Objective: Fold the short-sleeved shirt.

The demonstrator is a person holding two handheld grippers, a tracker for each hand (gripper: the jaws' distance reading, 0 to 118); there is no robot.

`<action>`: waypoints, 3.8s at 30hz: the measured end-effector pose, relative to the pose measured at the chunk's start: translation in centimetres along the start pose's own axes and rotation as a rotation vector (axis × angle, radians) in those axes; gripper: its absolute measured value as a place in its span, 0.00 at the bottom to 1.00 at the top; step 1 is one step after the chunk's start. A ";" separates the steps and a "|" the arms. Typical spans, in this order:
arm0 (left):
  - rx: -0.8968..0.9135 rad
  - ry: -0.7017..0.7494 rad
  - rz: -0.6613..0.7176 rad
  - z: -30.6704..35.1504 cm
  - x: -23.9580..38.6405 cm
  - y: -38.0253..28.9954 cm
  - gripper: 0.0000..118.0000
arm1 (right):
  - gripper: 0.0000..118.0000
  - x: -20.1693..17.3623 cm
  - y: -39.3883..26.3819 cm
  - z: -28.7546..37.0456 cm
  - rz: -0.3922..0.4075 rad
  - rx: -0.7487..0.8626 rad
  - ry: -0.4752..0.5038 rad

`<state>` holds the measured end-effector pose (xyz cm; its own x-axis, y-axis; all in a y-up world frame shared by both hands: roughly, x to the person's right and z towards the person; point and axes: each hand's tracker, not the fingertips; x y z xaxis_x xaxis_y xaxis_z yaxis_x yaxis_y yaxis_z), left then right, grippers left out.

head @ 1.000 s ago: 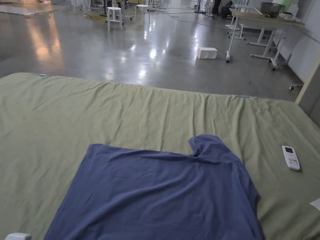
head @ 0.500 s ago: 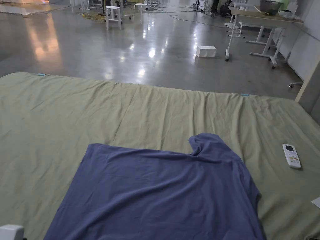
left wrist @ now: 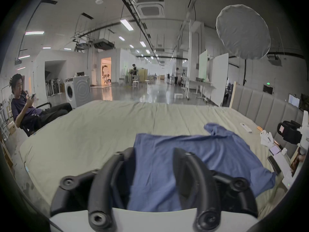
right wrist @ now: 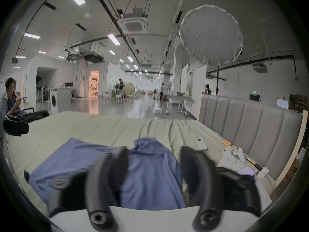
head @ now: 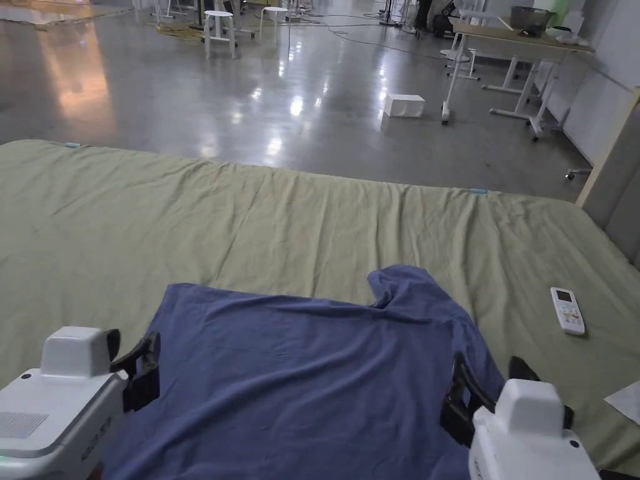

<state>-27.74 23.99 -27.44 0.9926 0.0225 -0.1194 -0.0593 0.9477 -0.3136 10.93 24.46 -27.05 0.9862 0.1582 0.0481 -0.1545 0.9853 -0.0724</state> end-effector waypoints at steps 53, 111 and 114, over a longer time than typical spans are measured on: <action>-0.751 0.039 0.045 -4.4 -7.2 -11.4 0.06 | 0.00 -2.7 -3.9 -1.5 -0.020 -0.231 0.092; -0.589 0.005 -0.068 -2.0 -7.4 -9.4 0.05 | 0.05 8.3 -10.6 -0.3 -0.002 -0.866 0.084; -0.564 0.013 -0.072 -2.2 -7.1 -8.1 0.06 | 0.05 8.6 -9.3 -1.1 -0.002 -0.836 0.085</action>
<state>-34.57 15.46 -26.15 0.9951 -0.0431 -0.0893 -0.0424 0.6298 -0.7756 20.95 16.55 -27.03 0.9927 0.1179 -0.0240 -0.0913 0.6083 -0.7884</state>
